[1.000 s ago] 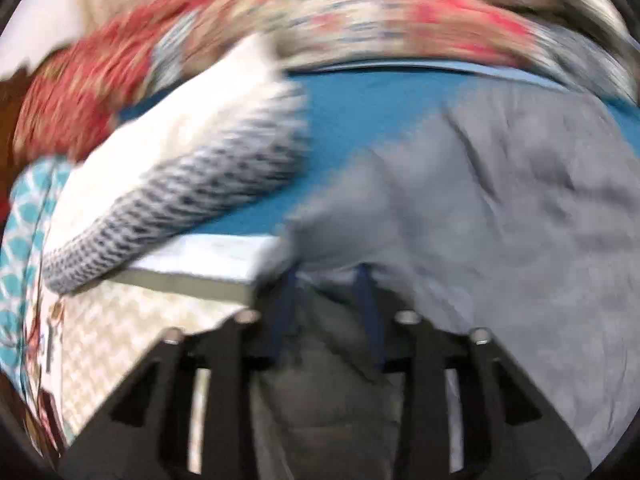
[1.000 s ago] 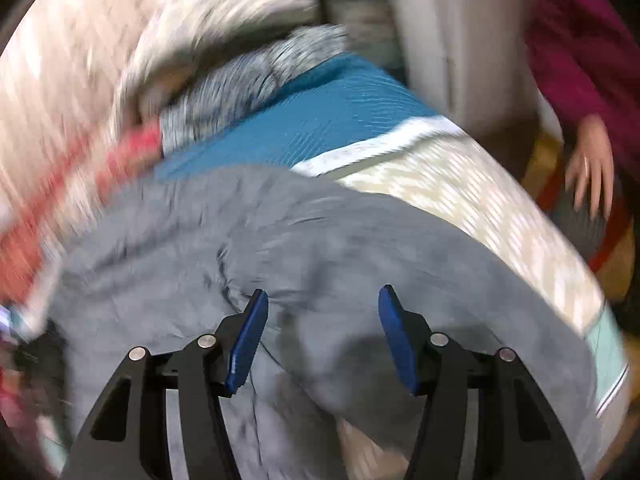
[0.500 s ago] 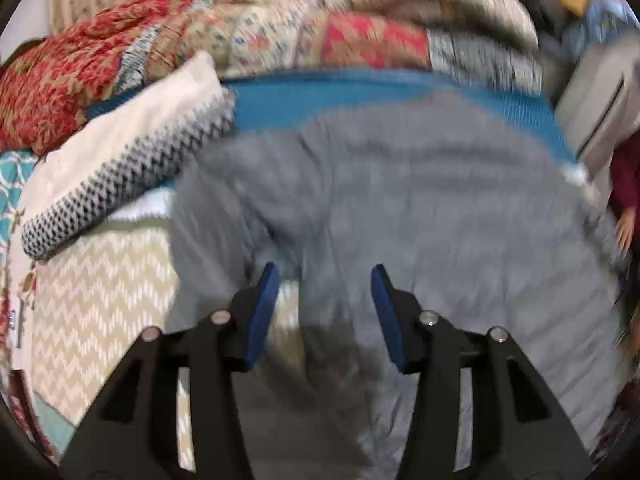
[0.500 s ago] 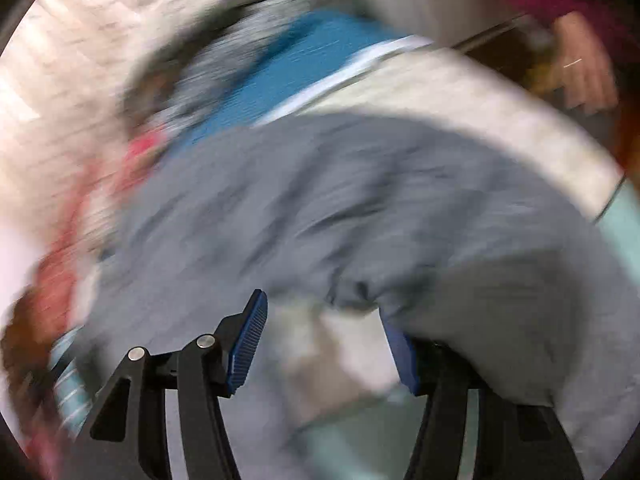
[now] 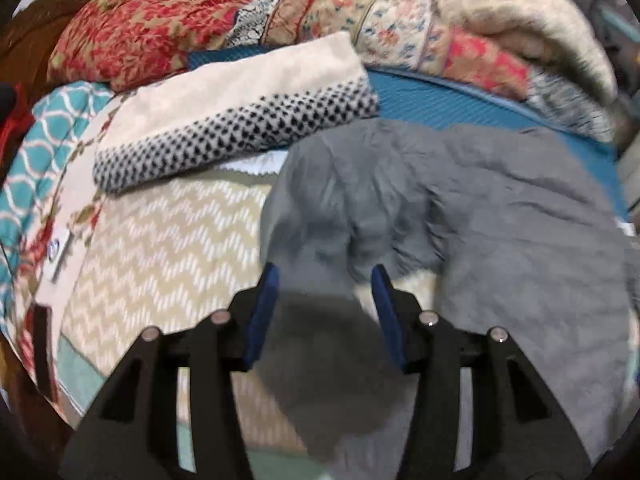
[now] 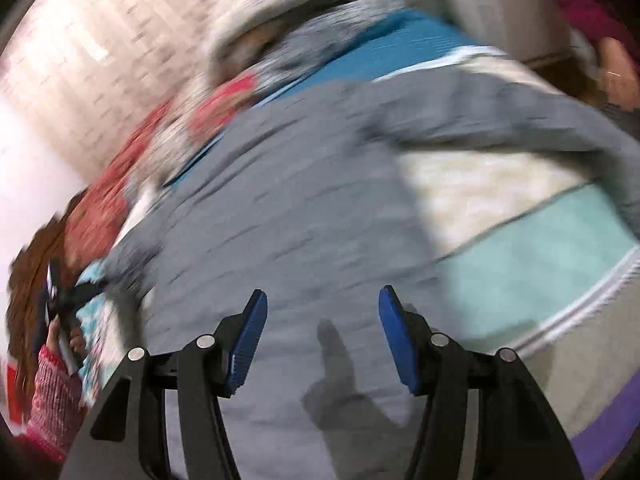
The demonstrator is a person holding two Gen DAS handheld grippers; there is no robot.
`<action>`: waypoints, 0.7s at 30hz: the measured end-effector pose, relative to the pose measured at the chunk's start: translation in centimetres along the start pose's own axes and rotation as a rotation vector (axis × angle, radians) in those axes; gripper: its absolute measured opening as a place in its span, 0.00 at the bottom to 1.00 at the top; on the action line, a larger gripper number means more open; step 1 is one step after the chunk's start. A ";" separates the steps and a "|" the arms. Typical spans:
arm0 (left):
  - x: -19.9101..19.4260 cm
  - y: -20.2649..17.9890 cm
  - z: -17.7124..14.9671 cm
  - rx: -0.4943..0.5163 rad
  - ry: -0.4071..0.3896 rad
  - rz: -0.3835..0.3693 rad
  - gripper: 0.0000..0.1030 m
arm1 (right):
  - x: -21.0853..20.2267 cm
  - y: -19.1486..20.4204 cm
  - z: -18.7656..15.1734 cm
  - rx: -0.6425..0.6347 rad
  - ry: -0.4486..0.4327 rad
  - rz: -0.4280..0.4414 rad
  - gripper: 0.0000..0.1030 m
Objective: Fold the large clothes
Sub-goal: 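Shake out the grey jacket and lay it flat on the bed with both grippers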
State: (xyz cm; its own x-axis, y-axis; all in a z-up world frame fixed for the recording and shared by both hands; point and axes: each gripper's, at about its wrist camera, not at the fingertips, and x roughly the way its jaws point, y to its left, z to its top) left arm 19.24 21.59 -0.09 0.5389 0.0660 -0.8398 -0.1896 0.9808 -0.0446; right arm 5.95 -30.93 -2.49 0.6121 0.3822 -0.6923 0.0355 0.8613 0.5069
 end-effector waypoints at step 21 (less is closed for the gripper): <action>-4.2 -9.5 -18.7 0.322 0.122 -0.273 0.45 | -6.5 -6.0 -6.4 0.164 -0.033 -0.111 0.53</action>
State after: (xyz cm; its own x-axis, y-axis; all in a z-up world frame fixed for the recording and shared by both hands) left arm 3.46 8.58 -6.27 0.4294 -0.2071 -0.8790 0.2221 0.9677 -0.1194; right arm -3.27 -36.43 -4.27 0.6224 0.2741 -0.7332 0.2313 0.8304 0.5068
